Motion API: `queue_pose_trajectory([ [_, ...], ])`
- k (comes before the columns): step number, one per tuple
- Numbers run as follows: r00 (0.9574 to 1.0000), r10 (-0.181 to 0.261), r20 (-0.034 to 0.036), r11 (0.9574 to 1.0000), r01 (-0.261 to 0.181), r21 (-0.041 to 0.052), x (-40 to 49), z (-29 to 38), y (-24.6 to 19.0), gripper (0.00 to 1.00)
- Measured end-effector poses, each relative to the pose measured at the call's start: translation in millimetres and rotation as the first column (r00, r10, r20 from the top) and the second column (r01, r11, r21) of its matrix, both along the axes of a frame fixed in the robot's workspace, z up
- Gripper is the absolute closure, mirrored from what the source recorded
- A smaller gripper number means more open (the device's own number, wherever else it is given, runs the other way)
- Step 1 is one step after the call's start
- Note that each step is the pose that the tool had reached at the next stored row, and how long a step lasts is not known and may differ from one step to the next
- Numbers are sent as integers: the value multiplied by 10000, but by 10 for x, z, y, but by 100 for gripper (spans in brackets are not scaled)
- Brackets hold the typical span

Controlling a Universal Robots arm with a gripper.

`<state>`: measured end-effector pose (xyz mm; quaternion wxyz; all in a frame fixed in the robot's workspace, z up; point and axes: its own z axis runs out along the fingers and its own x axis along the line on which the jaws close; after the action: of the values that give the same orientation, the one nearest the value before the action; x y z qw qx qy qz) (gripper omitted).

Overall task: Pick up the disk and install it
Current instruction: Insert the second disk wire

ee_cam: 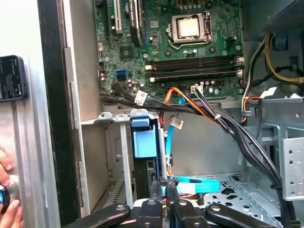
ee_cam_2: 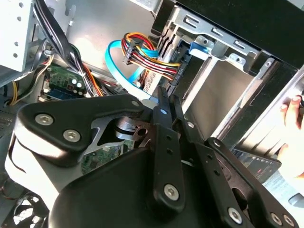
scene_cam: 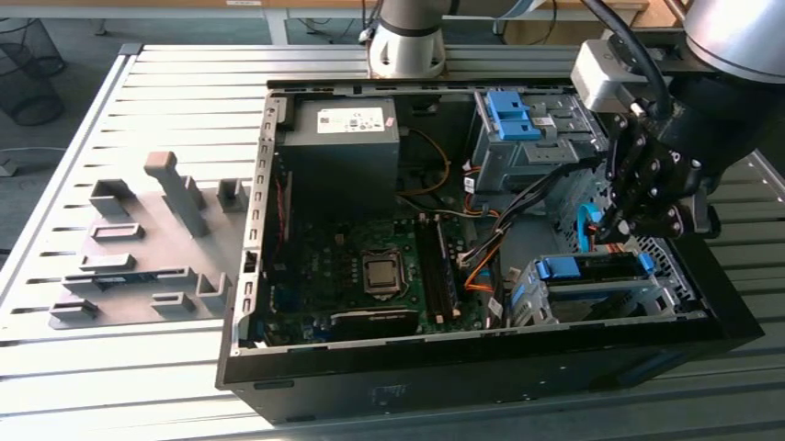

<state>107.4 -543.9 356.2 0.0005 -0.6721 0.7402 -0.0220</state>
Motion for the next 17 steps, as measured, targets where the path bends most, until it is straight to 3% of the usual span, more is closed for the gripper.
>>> queue_pose_trajectory([
  [5,9999,-111,-26,9999,111,55,6,-24,-2,84],
  [10,9995,-125,-273,9999,126,58,39,-48,-13,84],
  [14,9993,-130,-359,9999,132,56,79,-57,-31,84],
  [17,9992,-144,-382,9999,147,73,86,-75,-61,84],
])
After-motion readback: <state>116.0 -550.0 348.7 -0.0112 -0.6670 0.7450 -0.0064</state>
